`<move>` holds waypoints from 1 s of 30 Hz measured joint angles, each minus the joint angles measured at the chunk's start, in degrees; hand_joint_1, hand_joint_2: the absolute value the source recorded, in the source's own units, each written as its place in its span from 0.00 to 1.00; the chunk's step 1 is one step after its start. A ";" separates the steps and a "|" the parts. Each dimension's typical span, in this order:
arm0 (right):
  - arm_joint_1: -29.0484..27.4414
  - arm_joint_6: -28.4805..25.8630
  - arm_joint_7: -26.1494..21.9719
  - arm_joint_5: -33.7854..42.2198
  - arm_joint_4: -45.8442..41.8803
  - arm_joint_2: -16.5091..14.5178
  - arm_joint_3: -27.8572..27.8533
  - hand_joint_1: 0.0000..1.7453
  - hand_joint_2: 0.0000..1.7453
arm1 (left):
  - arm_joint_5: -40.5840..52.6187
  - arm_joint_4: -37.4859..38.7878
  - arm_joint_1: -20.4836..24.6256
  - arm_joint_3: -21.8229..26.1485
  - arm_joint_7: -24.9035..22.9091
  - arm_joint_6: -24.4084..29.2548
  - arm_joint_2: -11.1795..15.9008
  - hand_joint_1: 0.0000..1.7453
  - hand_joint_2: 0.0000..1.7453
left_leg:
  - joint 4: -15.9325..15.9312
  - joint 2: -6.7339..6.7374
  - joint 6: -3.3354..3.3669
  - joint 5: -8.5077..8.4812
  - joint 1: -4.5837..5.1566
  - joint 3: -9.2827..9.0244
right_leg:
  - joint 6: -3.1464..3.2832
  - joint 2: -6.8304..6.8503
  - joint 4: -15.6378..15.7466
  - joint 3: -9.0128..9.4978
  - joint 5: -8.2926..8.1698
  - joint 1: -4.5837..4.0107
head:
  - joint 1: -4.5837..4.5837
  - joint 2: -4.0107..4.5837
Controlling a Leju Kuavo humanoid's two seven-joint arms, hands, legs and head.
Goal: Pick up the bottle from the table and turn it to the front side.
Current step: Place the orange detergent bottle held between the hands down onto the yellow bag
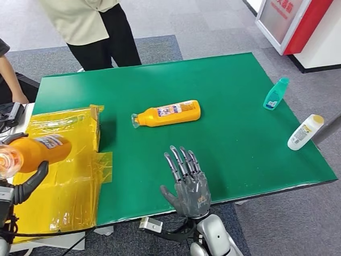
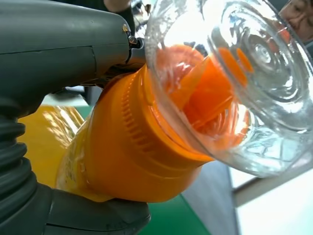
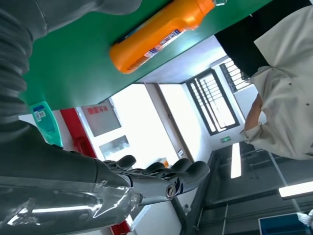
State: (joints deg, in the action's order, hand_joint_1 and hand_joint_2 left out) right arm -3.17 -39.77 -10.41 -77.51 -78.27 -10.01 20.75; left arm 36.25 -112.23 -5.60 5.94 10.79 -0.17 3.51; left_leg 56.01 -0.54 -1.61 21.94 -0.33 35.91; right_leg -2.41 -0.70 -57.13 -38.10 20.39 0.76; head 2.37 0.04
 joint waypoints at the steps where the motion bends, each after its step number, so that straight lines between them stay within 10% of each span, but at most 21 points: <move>1: -0.14 0.02 -0.14 0.91 -0.36 0.00 -0.21 0.00 1.00 | 2.81 0.02 0.34 -0.22 -1.72 -0.08 0.64 1.00 1.00 | 0.00 0.00 0.00 0.00 0.00 0.00 | 0.00 0.00 0.00 -0.01 0.00 0.00 | 0.00 0.00; 11: -0.20 1.54 -4.14 9.45 -2.52 -0.07 -1.65 0.00 1.00 | 19.84 13.02 10.77 -8.43 -16.54 -11.87 10.34 1.00 1.00 | 0.00 0.00 -0.08 -0.11 -0.01 0.01 | 0.06 0.00 0.00 -0.05 -0.10 -0.02 | -0.02 0.01; 30: 2.58 0.70 -4.86 13.97 2.80 -0.07 1.26 0.00 1.00 | 11.34 43.49 34.83 -28.79 -12.98 -24.79 19.09 1.00 1.00 | 0.00 0.06 -0.24 -0.32 -0.11 0.02 | 0.21 -0.09 -0.03 -0.10 -0.34 -0.11 | -0.01 0.00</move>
State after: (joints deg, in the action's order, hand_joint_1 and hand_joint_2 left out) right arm -0.58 -39.07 -15.27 -63.54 -75.48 -10.08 22.00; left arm 47.59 -68.74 29.22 -22.85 -2.19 -24.96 22.60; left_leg 56.01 -0.48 -1.86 21.62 -0.44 35.93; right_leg -2.20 -0.79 -57.16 -38.19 20.06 0.65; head 2.36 0.04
